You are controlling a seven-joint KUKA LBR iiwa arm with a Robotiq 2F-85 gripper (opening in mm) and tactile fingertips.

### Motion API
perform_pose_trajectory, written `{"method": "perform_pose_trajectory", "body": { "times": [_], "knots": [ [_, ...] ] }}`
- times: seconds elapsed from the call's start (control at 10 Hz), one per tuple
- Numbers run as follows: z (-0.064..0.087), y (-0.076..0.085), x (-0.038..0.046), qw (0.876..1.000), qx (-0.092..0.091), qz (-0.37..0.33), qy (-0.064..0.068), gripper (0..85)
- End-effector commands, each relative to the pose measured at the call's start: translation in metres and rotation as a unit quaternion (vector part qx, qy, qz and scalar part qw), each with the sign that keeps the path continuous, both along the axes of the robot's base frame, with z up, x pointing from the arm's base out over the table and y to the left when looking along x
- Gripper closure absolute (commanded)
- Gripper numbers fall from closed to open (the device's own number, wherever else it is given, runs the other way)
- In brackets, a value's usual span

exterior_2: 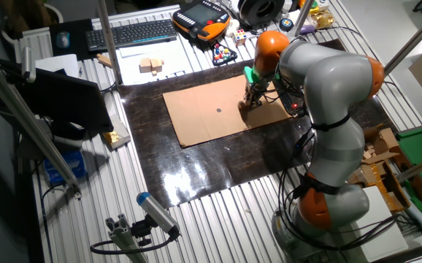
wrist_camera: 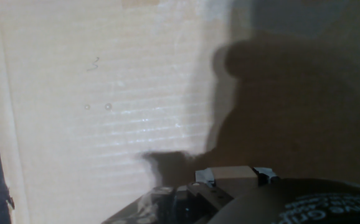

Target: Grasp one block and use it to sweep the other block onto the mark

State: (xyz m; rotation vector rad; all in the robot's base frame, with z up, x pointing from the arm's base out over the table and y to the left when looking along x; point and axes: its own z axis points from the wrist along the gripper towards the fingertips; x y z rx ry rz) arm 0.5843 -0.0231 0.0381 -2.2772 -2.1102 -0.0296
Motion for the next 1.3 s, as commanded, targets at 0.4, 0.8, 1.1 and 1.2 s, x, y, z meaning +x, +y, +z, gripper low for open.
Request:
{"method": "perform_pose_trajectory", "body": {
  "times": [0.4, 0.8, 1.1, 1.2],
  "knots": [
    [0.001, 0.008, 0.0022, 1.000, 0.001, -0.004, 0.002, 84.0],
    [-0.001, 0.017, 0.0016, 1.000, -0.003, -0.007, 0.002, 84.0],
    [0.001, 0.022, 0.0018, 1.000, -0.006, -0.011, 0.002, 84.0],
    [0.001, 0.024, 0.0022, 1.000, -0.006, -0.013, 0.002, 84.0]
  ]
}}
